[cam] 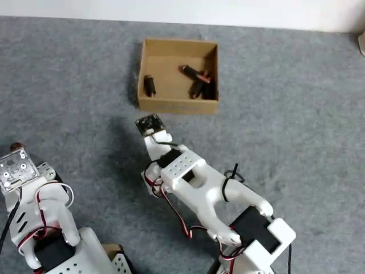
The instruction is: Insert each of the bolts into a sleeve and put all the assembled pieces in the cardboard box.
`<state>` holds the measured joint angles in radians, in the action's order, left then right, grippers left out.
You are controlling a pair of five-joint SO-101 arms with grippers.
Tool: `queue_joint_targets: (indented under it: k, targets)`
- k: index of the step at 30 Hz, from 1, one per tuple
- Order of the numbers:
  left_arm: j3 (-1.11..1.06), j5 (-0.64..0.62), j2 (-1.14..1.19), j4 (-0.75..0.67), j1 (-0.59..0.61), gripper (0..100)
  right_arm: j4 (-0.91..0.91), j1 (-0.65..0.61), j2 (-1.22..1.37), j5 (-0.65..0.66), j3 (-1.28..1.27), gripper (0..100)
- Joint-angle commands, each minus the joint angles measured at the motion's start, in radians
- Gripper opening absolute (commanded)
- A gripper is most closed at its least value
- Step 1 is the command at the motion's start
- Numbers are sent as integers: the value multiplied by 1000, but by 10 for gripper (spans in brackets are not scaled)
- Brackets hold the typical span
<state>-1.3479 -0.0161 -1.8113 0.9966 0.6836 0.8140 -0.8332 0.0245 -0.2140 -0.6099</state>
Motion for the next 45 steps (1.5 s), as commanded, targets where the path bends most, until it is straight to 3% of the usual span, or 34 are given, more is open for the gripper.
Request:
queue_joint_targets:
  k: [1, 11, 18, 22, 31, 36, 45]
  targets:
    - [53, 0, -15, -28, 8, 11, -76, 7, -2, 54, 38, 224]
    - [53, 0, -15, -28, 7, 11, -275, -24, 1, 69, 31, 224]
    - [53, 0, -15, -28, 8, 11, -257, -33, -1, -235, -27, 221]
    - [53, 0, -15, -28, 7, 11, -151, -27, -8, -239, -24, 221]
    - [51, 0, -15, -28, 5, 11, -99, -19, -7, -236, -24, 221]
    - [51, 0, -15, -28, 4, 11, -71, -18, -4, -123, -24, 221]
    - [51, 0, -15, -28, 5, 11, -71, -1, -1, -161, -24, 220]
